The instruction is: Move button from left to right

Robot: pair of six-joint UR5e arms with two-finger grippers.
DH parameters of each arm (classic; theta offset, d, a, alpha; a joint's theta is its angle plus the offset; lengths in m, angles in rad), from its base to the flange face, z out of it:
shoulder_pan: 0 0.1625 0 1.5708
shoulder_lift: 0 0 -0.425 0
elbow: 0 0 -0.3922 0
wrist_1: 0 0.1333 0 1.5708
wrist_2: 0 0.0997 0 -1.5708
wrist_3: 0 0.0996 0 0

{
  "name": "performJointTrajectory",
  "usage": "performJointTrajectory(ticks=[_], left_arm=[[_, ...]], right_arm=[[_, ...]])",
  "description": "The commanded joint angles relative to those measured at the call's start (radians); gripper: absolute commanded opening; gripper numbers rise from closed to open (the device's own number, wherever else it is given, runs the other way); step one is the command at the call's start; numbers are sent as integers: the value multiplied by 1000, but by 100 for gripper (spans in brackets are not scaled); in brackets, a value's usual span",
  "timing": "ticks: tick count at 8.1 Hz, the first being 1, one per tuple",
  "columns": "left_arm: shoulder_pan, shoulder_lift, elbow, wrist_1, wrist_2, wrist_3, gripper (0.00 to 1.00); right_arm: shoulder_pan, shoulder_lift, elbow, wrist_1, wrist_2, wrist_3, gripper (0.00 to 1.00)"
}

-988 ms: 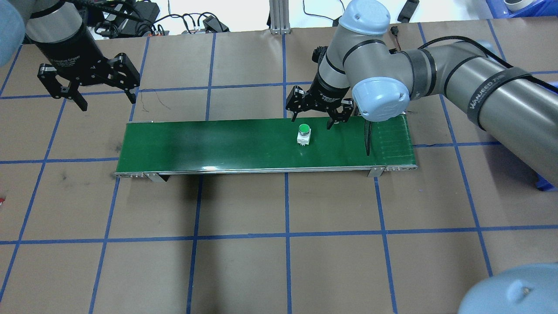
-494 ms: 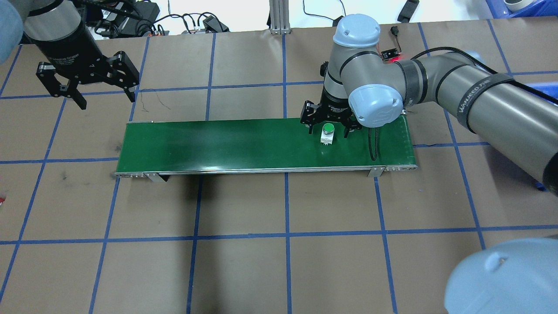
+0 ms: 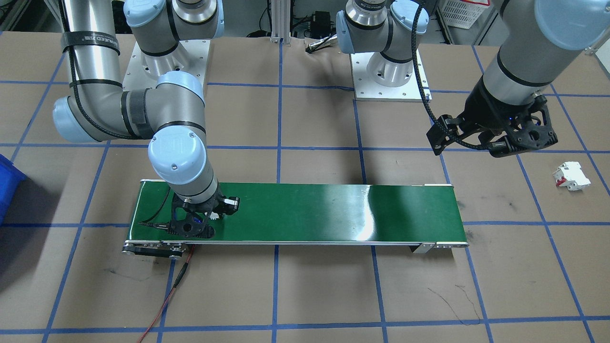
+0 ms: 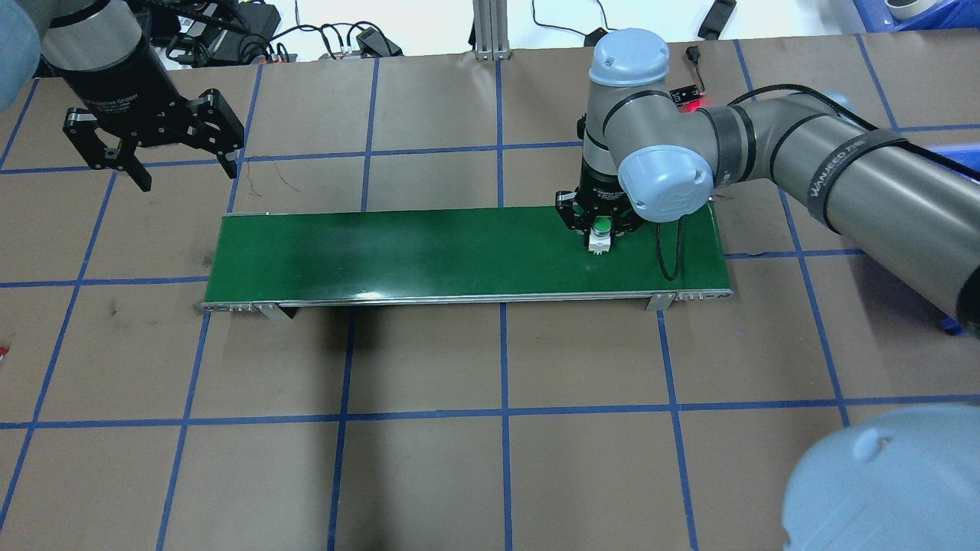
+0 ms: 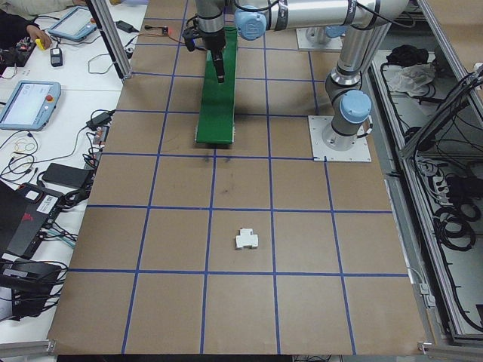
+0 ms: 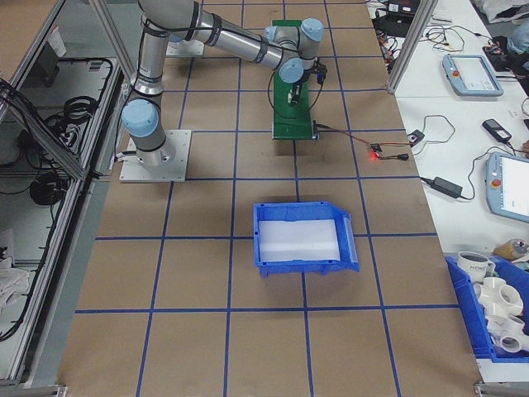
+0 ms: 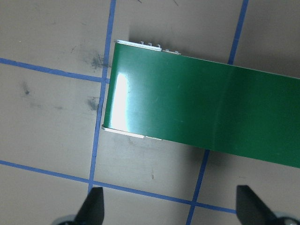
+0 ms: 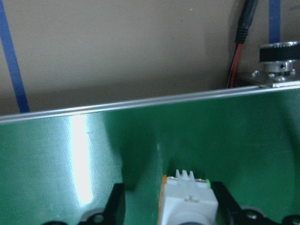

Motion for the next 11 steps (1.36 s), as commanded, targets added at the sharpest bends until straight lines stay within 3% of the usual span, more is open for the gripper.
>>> performJointTrajectory(ticks=[1,3,6,9,11], left_arm=[[1,1,-1,0,0,0,100],[1,1,-4,0,0,-2,100],[0,4,-9,2,-1,-2,100],[1,4,-12,5,-1,-2,100],[1,6,-13,6,-1,-2,100]], right_arm=[[-41,-16,-8,12,-15,-42,0],[-107,-57,-24,22,1,-111,0],[-240,-152,-100,187,1,-316,0],[-505,-194,-204,368,-1,-586,0],[-706,-192,-216,384,-13,-796,0]])
